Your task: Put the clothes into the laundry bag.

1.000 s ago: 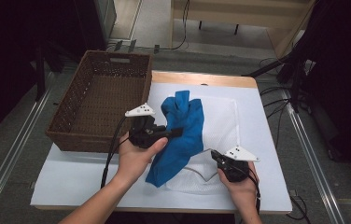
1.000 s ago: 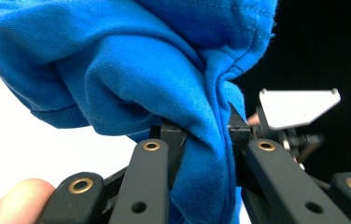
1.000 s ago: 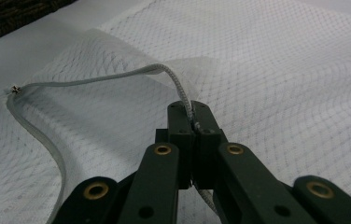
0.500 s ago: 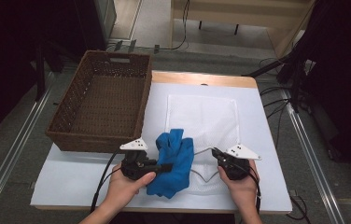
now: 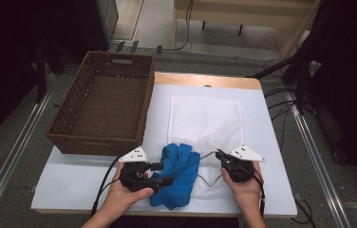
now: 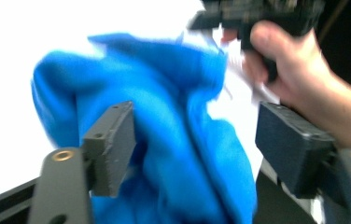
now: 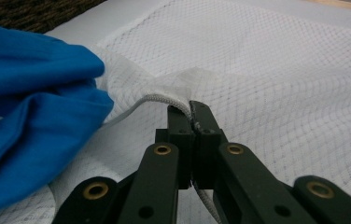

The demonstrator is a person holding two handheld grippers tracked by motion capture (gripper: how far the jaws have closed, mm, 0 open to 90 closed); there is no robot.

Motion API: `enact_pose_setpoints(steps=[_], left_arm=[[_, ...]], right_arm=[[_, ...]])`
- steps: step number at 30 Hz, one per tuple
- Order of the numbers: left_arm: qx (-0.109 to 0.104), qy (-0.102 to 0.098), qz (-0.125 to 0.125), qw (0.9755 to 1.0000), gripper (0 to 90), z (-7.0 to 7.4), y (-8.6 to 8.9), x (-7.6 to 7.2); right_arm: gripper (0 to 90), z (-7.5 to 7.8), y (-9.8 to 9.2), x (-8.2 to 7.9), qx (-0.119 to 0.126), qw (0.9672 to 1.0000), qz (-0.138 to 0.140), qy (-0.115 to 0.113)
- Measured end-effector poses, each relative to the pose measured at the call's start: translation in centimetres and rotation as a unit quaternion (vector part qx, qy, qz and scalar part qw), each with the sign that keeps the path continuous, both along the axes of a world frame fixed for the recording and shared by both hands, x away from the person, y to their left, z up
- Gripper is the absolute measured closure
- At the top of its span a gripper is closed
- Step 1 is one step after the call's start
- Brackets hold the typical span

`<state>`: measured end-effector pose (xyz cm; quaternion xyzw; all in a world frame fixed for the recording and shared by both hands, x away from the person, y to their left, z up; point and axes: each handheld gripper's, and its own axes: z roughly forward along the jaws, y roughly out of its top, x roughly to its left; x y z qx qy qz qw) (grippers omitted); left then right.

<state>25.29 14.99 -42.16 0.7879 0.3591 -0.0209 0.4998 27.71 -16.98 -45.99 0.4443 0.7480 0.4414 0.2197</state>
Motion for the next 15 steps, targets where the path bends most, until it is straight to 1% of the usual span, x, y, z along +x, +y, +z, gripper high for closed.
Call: enact_pose_setpoints(steps=[1, 2, 3, 4, 5, 6, 7, 8, 9, 10, 11, 12, 13, 14, 15], left_arm=[[0.003, -0.003, 0.006, 1.0, 27.7, 0.3, -0.4, 0.3], [0.014, 0.002, 0.016, 0.9998, 27.5, 0.2, -1.3, 1.1], [0.014, 0.002, 0.016, 0.9998, 27.5, 0.2, -1.3, 1.1], [0.021, 0.007, 0.019, 0.9996, 27.5, 0.0, -1.8, 1.6], [0.039, 0.017, 0.025, 0.9988, 27.7, -0.8, -2.8, 2.2], [0.056, 0.023, 0.029, 0.9977, 28.8, -1.3, -3.3, 2.5], [0.056, 0.023, 0.029, 0.9977, 31.5, -1.3, -3.3, 2.5], [0.078, 0.034, 0.037, 0.9957, 31.5, -1.9, -3.7, 2.8], [0.093, 0.047, 0.04, 0.9938, 38.9, -2.7, -4.0, 3.1], [0.093, 0.047, 0.04, 0.9938, 46.7, -2.7, -4.0, 3.1], [0.079, 0.066, 0.03, 0.9942, 57.7, -3.1, -3.6, 3.5], [0.079, 0.066, 0.03, 0.9942, 66.0, -3.1, -3.6, 3.5], [0.076, 0.072, 0.02, 0.9943, 72.7, -3.3, -3.4, 3.6], [0.076, 0.072, 0.02, 0.9943, 76.5, -3.3, -3.4, 3.6], [0.076, 0.067, 0.014, 0.9948, 78.5, -3.1, -3.2, 3.4]], right_arm=[[90.0, 0.0, 0.0, 0.0, 0.0, 1.0, 0.001, 0.0], [89.9, 0.0, 0.1, 0.0, 0.001, 1.0, 0.002, -0.001], [89.9, 0.0, 0.1, 0.0, 0.001, 1.0, 0.002, -0.001], [89.9, 0.1, 0.1, 0.0, 0.003, 1.0, 0.003, 0.0], [89.7, 0.1, 0.1, -0.1, 0.004, 1.0, 0.007, 0.001], [89.4, 0.1, 0.1, -0.1, 0.004, 0.9999, 0.009, 0.001], [89.4, 0.1, 0.1, -0.1, 0.004, 0.9999, 0.009, 0.001], [89.0, 0.1, 0.1, -0.1, 0.005, 0.9999, 0.01, 0.001], [89.0, 0.1, 0.1, -0.1, 0.003, 0.9999, 0.012, 0.0], [89.2, 0.1, 0.1, -0.1, 0.003, 0.9999, 0.012, 0.0], [89.4, 0.1, 0.1, -0.1, 0.003, 0.9999, 0.013, 0.0], [89.6, 0.1, 0.1, -0.1, 0.002, 0.9999, 0.013, 0.0], [89.6, 0.1, 0.1, -0.1, 0.002, 0.9999, 0.014, 0.0], [89.7, 0.1, 0.1, 0.0, 0.002, 0.9999, 0.013, 0.001], [89.8, 0.1, 0.1, 0.0, 0.001, 0.9999, 0.014, 0.0]])
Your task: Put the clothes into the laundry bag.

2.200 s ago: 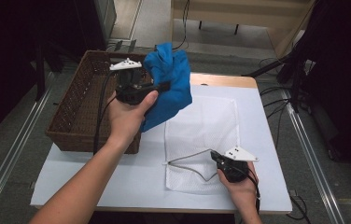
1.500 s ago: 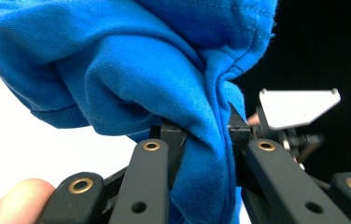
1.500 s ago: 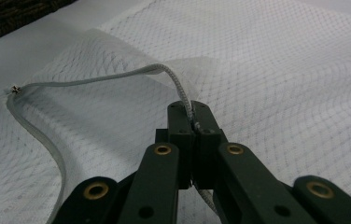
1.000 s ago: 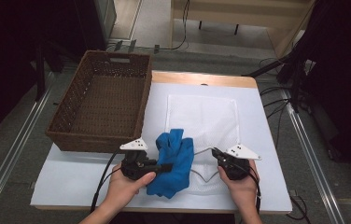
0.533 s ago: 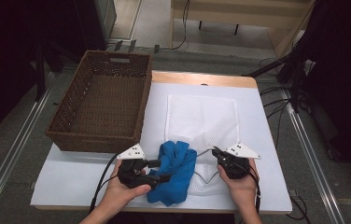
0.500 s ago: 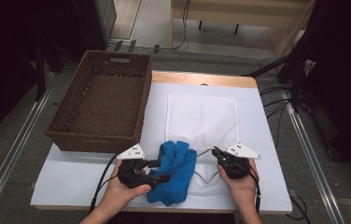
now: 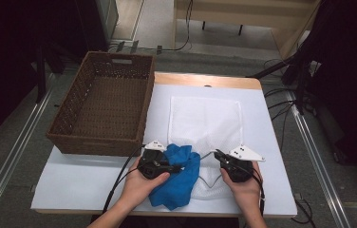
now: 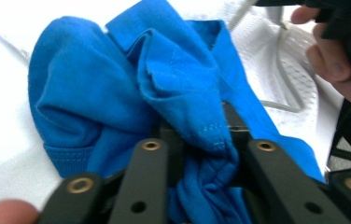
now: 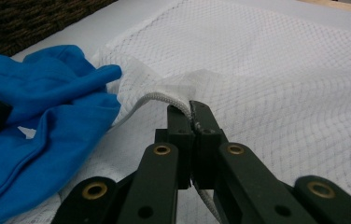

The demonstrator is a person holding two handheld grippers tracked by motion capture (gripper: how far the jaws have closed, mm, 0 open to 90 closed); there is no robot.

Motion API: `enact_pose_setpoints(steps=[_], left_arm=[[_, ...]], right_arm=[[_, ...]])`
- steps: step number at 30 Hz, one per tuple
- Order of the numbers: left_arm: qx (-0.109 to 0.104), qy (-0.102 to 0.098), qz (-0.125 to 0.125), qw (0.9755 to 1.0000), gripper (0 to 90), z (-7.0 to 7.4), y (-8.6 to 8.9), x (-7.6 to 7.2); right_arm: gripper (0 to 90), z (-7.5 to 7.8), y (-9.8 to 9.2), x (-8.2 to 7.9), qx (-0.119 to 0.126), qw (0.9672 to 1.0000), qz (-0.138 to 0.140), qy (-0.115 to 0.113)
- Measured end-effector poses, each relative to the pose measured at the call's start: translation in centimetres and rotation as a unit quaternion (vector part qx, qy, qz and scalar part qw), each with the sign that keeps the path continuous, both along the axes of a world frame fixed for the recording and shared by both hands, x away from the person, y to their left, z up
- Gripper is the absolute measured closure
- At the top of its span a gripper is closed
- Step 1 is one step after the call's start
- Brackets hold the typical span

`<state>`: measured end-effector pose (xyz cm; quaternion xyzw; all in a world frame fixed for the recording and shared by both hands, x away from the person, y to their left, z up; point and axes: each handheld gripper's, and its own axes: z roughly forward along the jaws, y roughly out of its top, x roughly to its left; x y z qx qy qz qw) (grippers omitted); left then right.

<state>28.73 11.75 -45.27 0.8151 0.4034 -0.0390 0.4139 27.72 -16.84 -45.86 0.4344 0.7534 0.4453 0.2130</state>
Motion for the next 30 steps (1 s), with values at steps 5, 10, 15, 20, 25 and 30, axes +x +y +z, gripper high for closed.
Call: enact_pose_setpoints(steps=[5, 10, 15, 20, 25, 30], left_arm=[[-0.045, -0.038, -0.058, 0.9966, 80.4, 1.6, 0.4, -1.4], [-0.062, -0.051, -0.121, 0.9895, 80.4, 2.2, -0.4, -2.2], [-0.072, -0.033, -0.188, 0.979, 80.2, 2.2, -2.2, -2.0], [-0.045, -0.013, -0.216, 0.9754, 79.7, 1.9, -4.1, -1.5], [-0.032, -0.01, -0.173, 0.9843, 79.7, 1.7, -4.6, -0.7], [-0.064, -0.013, -0.079, 0.9947, 79.7, 2.2, -3.4, 0.4]], right_arm=[[89.9, 0.1, 0.1, 0.1, 0.001, 1.0, -0.004, -0.002], [90.0, 0.2, 0.3, 0.3, 0.004, 0.9999, -0.013, 0.001], [90.0, 0.5, 0.8, 0.4, 0.01, 0.9999, -0.013, -0.004], [90.0, 0.8, 0.8, 0.5, 0.028, 0.9996, -0.009, -0.004], [90.0, 1.7, 0.6, 0.0, 0.049, 0.9986, -0.007, -0.02], [90.0, 2.4, 0.6, -0.5, 0.053, 0.9981, -0.003, -0.032]])
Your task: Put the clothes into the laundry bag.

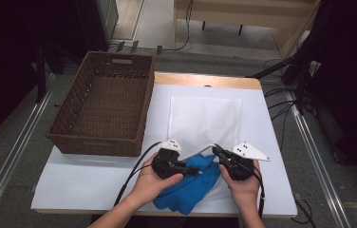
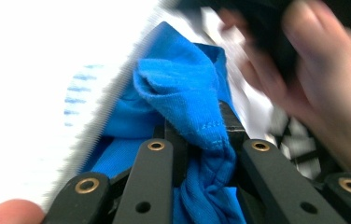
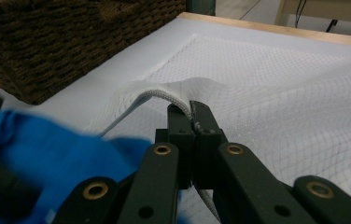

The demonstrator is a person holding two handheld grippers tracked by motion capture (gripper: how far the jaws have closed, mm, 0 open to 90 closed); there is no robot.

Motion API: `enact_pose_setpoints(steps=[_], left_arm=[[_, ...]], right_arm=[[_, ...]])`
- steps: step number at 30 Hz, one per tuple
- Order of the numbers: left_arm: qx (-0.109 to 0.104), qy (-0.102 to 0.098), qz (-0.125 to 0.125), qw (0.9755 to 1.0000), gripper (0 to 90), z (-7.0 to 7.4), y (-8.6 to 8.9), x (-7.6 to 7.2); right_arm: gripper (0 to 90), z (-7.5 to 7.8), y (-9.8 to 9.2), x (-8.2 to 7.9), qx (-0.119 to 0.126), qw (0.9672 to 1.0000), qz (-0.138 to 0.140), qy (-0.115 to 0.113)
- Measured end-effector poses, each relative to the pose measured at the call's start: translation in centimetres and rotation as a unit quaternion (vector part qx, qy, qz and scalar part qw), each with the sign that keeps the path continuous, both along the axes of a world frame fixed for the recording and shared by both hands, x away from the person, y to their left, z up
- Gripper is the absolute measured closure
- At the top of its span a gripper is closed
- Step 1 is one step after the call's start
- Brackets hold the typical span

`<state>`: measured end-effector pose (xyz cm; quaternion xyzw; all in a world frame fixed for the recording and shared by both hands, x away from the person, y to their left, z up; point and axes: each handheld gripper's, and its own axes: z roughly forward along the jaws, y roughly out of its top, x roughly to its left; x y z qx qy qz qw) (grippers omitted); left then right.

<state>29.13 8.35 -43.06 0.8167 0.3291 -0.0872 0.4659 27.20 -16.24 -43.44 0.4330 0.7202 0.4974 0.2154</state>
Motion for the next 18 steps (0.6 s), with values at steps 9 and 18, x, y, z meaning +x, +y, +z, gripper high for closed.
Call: enact_pose_setpoints(steps=[9, 18], left_arm=[[0.015, -0.035, 0.079, 0.9961, 72.8, -0.1, -0.6, 0.2], [0.005, -0.028, 0.039, 0.9988, 35.7, 0.8, -0.2, -0.3]], right_arm=[[90.0, 0.3, 0.2, -0.4, -0.001, 1.0, 0.005, -0.004], [90.0, -0.5, -0.1, -0.4, -0.007, 0.9999, 0.004, 0.009]])
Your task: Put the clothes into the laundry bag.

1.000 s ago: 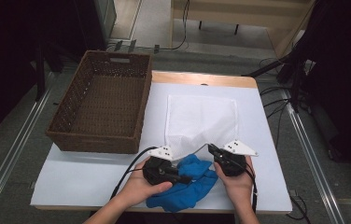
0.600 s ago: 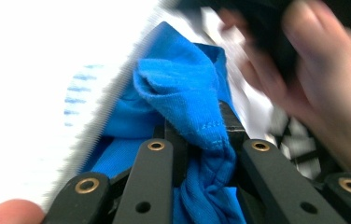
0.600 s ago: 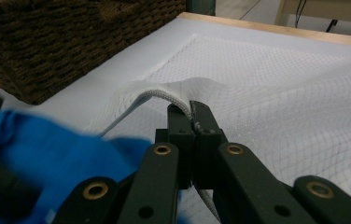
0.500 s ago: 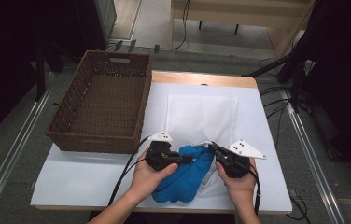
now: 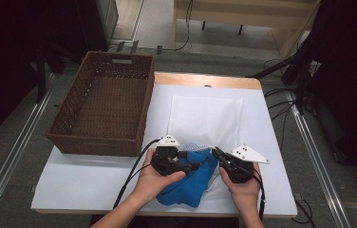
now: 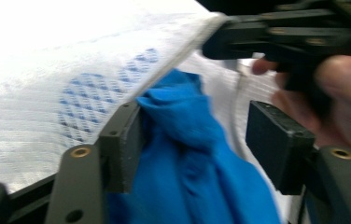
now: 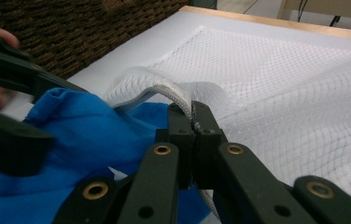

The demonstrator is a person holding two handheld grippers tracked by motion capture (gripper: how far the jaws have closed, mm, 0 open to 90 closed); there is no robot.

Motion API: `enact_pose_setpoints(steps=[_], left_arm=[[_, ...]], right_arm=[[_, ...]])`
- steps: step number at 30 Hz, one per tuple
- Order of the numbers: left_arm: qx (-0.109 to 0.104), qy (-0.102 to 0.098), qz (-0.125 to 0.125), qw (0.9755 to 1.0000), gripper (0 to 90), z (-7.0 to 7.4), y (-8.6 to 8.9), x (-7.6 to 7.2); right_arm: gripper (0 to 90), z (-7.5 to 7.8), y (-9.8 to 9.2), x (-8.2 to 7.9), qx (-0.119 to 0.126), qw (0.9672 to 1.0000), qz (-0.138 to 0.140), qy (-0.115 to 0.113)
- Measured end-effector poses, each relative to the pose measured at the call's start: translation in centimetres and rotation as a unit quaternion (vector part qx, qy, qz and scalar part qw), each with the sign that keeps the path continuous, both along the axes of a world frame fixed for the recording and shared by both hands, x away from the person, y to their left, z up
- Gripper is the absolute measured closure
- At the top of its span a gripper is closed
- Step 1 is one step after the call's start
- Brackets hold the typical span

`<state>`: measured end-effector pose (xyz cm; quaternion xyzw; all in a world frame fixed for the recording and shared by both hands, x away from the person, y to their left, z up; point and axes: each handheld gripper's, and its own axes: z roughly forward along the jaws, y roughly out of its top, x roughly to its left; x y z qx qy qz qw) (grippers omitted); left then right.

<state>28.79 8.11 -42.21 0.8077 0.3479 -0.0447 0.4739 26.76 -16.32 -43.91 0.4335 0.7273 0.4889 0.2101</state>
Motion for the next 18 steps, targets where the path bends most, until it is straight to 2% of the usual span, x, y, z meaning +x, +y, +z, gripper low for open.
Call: enact_pose_setpoints(steps=[1, 2, 3, 5, 6, 7, 9, 10, 12, 13, 14, 15, 16, 17, 18], left_arm=[[0.0, 0.0, 0.0, 1.0, 32.0, 0.0, 0.0, 0.0], [0.009, 0.005, -0.017, 0.9998, 28.5, 0.1, -0.1, -0.3], [0.009, 0.005, -0.017, 0.9998, 27.6, 0.1, -0.1, -0.3], [0.055, -0.009, -0.024, 0.9982, 25.5, -0.3, -0.6, -0.8], [0.099, -0.011, -0.026, 0.9947, 26.0, -1.2, -1.1, -1.1], [0.099, -0.011, -0.026, 0.9947, 27.6, -1.2, -1.1, -1.1], [0.128, 0.002, -0.017, 0.9916, 36.6, -2.0, -1.4, -1.1], [0.138, 0.004, -0.011, 0.9904, 44.3, -2.5, -1.5, -1.2], [0.138, 0.009, -0.014, 0.9903, 59.9, -2.5, -1.5, -1.1], [0.125, 0.028, -0.017, 0.9916, 66.5, -2.2, -1.3, -0.8], [0.125, 0.028, -0.017, 0.9916, 72.2, -2.2, -1.3, -0.8], [0.102, 0.033, -0.013, 0.9942, 74.8, -1.6, -1.0, -0.6], [0.102, 0.033, -0.013, 0.9942, 75.7, -1.6, -1.0, -0.6], [0.087, 0.035, -0.01, 0.9955, 75.7, -1.2, -0.9, -0.5], [0.055, 0.038, -0.002, 0.9978, 76.2, -0.5, -0.6, -0.3]], right_arm=[[90.0, -0.1, 0.0, 0.0, 0.0, 1.0, 0.0, 0.0], [89.9, -0.1, 0.0, 0.0, -0.001, 1.0, 0.0, 0.0], [89.9, -0.1, 0.0, 0.0, -0.001, 1.0, 0.001, 0.001], [90.0, -0.1, 0.1, 0.0, -0.004, 1.0, 0.002, 0.0], [90.0, -0.1, 0.2, -0.1, -0.006, 1.0, 0.003, -0.001], [90.0, 0.0, 0.2, -0.1, -0.007, 1.0, 0.004, -0.001], [90.0, -0.1, 0.4, -0.3, -0.008, 0.9999, 0.006, -0.002], [90.0, -0.1, 0.5, -0.3, -0.008, 0.9999, 0.007, -0.002], [90.0, -0.1, 0.6, -0.4, -0.008, 0.9999, 0.01, -0.001], [90.0, -0.2, 0.7, -0.5, -0.011, 0.9999, 0.012, -0.002], [90.0, -0.2, 0.7, -0.5, -0.011, 0.9999, 0.012, -0.002], [90.0, -0.2, 0.9, -0.5, -0.01, 0.9998, 0.015, -0.002], [90.0, -0.2, 0.9, -0.5, -0.01, 0.9998, 0.015, -0.002], [90.0, -0.1, 1.0, -0.6, -0.008, 0.9998, 0.016, -0.002], [90.0, 0.0, 1.1, -0.8, -0.003, 0.9998, 0.016, -0.007]])
